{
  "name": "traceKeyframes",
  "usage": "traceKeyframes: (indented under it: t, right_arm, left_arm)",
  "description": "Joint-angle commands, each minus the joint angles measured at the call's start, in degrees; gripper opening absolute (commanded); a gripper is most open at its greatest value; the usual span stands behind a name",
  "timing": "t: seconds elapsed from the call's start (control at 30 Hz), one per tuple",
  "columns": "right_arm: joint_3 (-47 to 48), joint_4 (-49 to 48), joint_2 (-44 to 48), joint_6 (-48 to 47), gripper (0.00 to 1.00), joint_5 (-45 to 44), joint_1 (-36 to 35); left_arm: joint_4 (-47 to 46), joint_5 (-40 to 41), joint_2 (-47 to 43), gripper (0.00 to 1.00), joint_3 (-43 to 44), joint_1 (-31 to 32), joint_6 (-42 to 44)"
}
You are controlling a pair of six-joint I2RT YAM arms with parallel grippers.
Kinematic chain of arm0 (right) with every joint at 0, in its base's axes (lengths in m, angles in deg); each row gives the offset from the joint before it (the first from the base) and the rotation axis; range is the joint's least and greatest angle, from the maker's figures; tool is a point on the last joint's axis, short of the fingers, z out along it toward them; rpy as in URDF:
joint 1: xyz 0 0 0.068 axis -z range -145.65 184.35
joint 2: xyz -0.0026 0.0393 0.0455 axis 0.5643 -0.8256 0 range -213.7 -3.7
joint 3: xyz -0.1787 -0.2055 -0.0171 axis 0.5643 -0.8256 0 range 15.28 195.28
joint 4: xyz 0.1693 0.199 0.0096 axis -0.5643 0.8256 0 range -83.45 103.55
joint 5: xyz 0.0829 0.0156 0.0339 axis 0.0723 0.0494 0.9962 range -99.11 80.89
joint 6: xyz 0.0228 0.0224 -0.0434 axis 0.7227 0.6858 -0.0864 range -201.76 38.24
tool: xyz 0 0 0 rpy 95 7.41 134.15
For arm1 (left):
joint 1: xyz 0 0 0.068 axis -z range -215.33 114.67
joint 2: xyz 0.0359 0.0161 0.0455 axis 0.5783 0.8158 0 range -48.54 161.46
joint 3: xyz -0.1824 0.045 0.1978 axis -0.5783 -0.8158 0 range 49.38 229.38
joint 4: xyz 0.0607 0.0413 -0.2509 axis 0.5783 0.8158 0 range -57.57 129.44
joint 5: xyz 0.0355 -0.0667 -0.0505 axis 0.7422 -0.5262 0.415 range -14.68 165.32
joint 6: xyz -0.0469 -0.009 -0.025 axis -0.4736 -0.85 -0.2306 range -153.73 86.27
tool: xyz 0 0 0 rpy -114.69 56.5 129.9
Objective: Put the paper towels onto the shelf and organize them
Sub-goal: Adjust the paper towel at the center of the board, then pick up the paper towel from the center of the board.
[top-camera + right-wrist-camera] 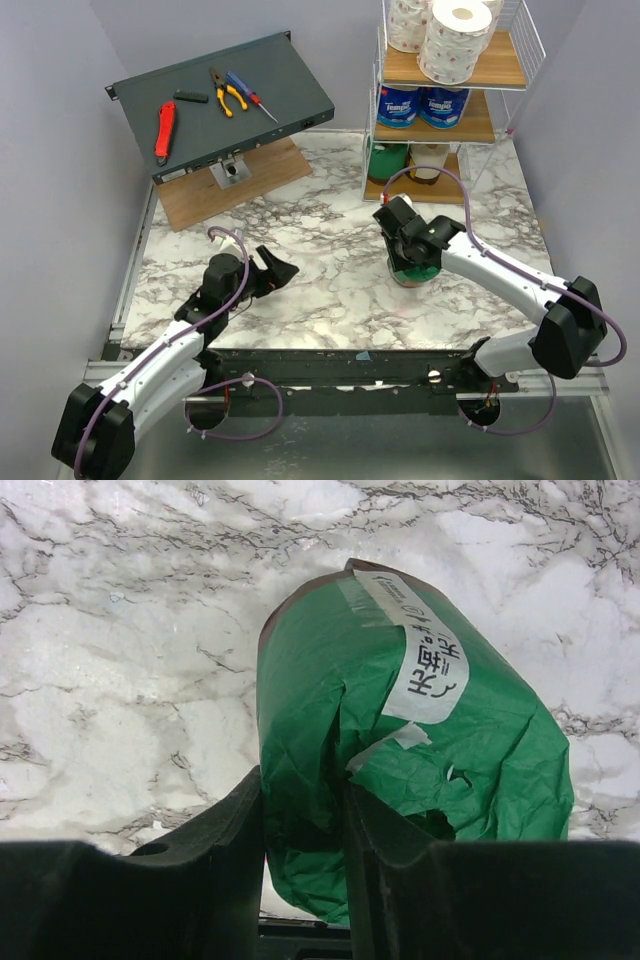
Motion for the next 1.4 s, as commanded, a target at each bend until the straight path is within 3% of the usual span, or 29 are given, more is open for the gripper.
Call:
traceKeyframes:
  t: [0.0, 0.23, 0.43, 0.53, 0.67, 0.93, 1.37]
  right_arm:
    - [-0.2, -0.6, -0.2, 0.5, 0.37, 0.1, -0.4]
    - [1.4, 1.2, 3.0, 4.1, 0.7, -1.4, -0.4]
    - [1.5, 0.0, 14.7, 13.6, 0.81, -13.7, 0.3]
    - [-1.7, -3.8, 22.0, 16.2, 0.85, -14.3, 3.0]
    - [-6.7, -6.1, 26.3, 18.9, 0.85, -8.3, 10.5]
    - [-20.9, -17.4, 30.1, 23.7, 0.78, 15.8, 27.9]
    - [-26.1, -23.5, 29.3, 22.8, 0.69, 24.8, 29.6]
  left_arm:
    - [-2.3, -1.8, 0.5, 0.84, -1.1, 0.4, -0.4]
    - [-2.6, -2.0, 0.6, 0.84, -1.5, 0.4, -0.5]
    - [-3.2, -2.4, 1.1, 0.84, -1.4, 0.4, -0.4]
    - [-3.9, -2.5, 1.4, 0.84, -1.7, 0.4, -0.5]
    - [-4.9, -3.3, 2.4, 0.84, -1.7, 0.4, -0.6]
    - [-5.8, -5.0, 2.6, 0.84, -2.4, 0.5, -0.9]
    - [-6.9, -5.5, 2.8, 0.84, -3.5, 0.5, -0.7]
